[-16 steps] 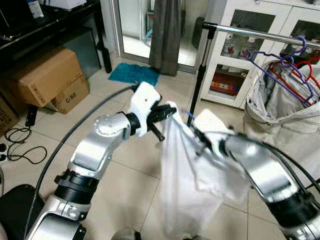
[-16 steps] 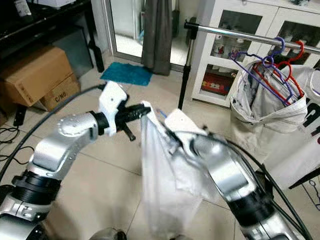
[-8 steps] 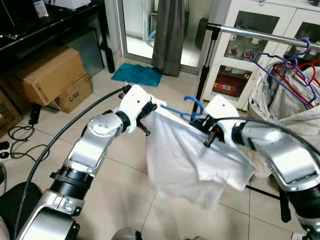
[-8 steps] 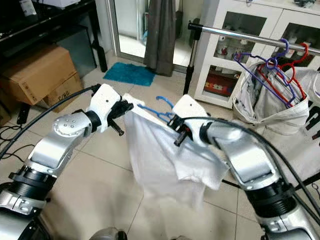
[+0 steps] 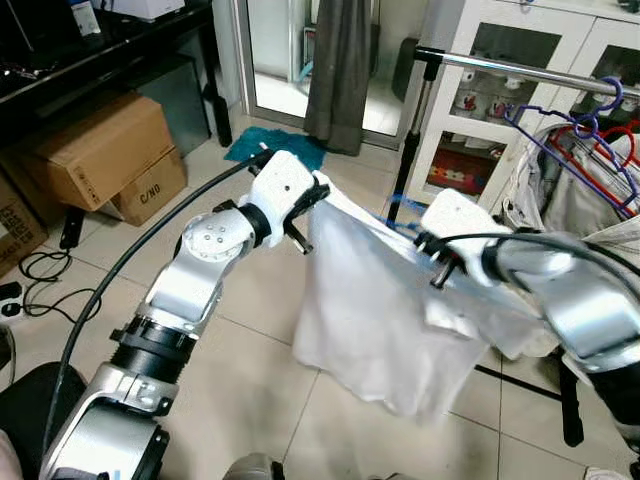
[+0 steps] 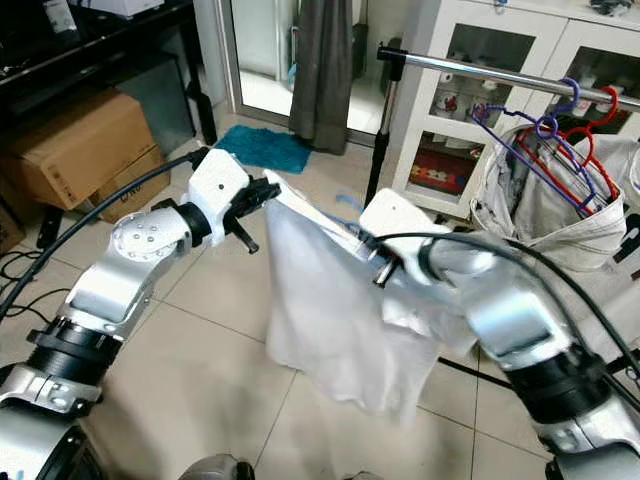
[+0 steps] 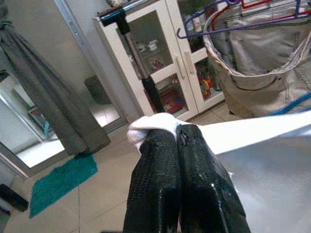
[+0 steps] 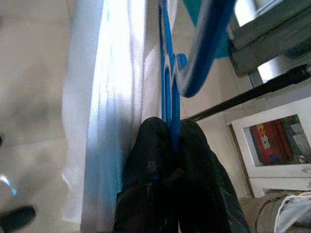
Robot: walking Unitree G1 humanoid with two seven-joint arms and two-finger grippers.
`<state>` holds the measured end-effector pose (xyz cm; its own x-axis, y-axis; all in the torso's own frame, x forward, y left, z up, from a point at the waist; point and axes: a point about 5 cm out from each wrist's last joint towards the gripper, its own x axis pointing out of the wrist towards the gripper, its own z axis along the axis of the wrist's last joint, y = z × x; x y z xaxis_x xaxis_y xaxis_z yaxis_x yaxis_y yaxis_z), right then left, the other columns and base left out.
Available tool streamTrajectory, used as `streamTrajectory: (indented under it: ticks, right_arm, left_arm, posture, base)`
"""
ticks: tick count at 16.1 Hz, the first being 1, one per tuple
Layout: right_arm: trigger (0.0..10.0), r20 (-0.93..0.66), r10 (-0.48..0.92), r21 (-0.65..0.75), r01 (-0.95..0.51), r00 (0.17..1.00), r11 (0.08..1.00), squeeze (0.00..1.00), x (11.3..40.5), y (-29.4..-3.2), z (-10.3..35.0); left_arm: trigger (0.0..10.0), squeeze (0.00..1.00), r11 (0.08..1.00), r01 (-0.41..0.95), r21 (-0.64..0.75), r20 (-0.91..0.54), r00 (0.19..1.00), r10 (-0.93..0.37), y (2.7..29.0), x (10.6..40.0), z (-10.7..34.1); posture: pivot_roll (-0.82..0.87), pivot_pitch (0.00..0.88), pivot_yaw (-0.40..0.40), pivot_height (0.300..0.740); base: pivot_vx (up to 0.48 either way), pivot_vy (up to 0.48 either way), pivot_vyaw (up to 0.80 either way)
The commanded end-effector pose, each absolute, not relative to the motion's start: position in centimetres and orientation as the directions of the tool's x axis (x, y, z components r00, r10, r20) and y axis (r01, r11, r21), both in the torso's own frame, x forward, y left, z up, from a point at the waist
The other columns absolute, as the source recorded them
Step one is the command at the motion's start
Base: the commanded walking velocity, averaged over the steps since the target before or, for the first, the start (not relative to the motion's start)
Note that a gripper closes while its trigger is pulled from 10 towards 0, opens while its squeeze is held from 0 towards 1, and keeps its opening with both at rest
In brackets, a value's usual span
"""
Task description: Hang hanger
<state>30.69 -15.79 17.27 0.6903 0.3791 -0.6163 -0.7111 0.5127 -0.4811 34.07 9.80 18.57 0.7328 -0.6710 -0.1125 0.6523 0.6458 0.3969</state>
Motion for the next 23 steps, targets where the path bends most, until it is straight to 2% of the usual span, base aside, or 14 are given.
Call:
streamTrajectory:
  ticks: [1, 2, 4, 8, 10, 13, 16, 17, 21, 23]
  right_arm:
    - [0.0, -0.651, 0.359, -0.484, -0.731, 0.668, 0.482, 0.00, 30.8, -15.3, 16.7]
    - [0.0, -0.687, 0.358, -0.480, -0.765, 0.633, 0.430, 0.00, 30.9, -14.5, 16.2]
    - [0.0, -0.701, 0.364, -0.478, -0.783, 0.613, 0.398, 0.00, 31.3, -14.2, 16.4]
    - [0.0, -0.649, 0.452, -0.426, -0.785, 0.611, 0.450, 0.00, 32.2, -13.7, 18.8]
    - [0.0, -0.662, 0.451, -0.427, -0.797, 0.598, 0.428, 0.00, 32.3, -15.1, 20.4]
    - [0.0, -0.679, 0.456, -0.400, -0.811, 0.576, 0.427, 0.00, 31.1, -18.0, 21.4]
    - [0.0, -0.652, 0.476, -0.383, -0.799, 0.589, 0.464, 0.00, 30.6, -19.5, 21.7]
    - [0.0, -0.614, 0.530, -0.351, -0.804, 0.585, 0.480, 0.00, 30.2, -19.6, 22.1]
    - [0.0, -0.523, 0.607, -0.260, -0.791, 0.598, 0.554, 0.00, 29.4, -20.0, 22.3]
    - [0.0, -0.431, 0.683, -0.223, -0.803, 0.589, 0.552, 0.00, 28.8, -20.2, 22.2]
  left_arm:
    - [0.0, 0.00, 0.618, 0.661, 0.426, -0.087, 0.710, -0.699, 8.8, 34.2, 19.7]
    - [0.0, 0.00, 0.582, 0.691, 0.429, -0.089, 0.673, -0.734, 7.6, 33.9, 19.7]
    - [0.0, 0.00, 0.529, 0.722, 0.446, -0.121, 0.635, -0.763, 6.9, 33.4, 19.1]
    - [0.0, 0.00, 0.517, 0.728, 0.450, -0.180, 0.641, -0.746, 7.2, 33.3, 17.8]
    - [0.0, 0.00, 0.549, 0.696, 0.464, -0.216, 0.689, -0.692, 8.6, 33.9, 17.1]
    - [0.0, 0.00, 0.638, 0.588, 0.498, -0.176, 0.789, -0.589, 11.7, 35.1, 18.1]
    - [0.0, 0.00, 0.664, 0.537, 0.520, -0.157, 0.825, -0.544, 13.4, 35.7, 18.7]
    - [0.0, 0.00, 0.670, 0.524, 0.526, -0.145, 0.831, -0.536, 13.9, 35.9, 19.1]
    - [0.0, 0.00, 0.689, 0.515, 0.509, -0.125, 0.837, -0.534, 14.3, 36.0, 19.2]
    - [0.0, 0.00, 0.759, 0.526, 0.383, -0.034, 0.830, -0.557, 14.1, 35.9, 20.1]
  posture:
    - [-0.01, 0.000, 0.004, 0.740]
    - [-0.01, 0.000, 0.001, 0.740]
    - [-0.01, 0.000, -0.001, 0.740]
    - [-0.01, 0.000, -0.004, 0.740]
    - [-0.01, 0.000, -0.006, 0.740]
    - [-0.01, 0.000, -0.010, 0.740]
    - [0.00, 0.000, -0.012, 0.740]
    - [0.00, 0.000, -0.013, 0.740]
    - [0.00, 0.000, -0.007, 0.740]
    - [0.01, 0.000, -0.004, 0.740]
  base:
    - [0.000, 0.000, 0.00]
    - [0.000, 0.000, 0.00]
    - [0.000, 0.000, 0.00]
    - [0.000, 0.000, 0.00]
    - [0.000, 0.000, 0.00]
    - [0.000, 0.000, 0.00]
    - [0.000, 0.000, 0.00]
    - [0.000, 0.000, 0.00]
    - [0.000, 0.000, 0.00]
    - [0.000, 0.000, 0.00]
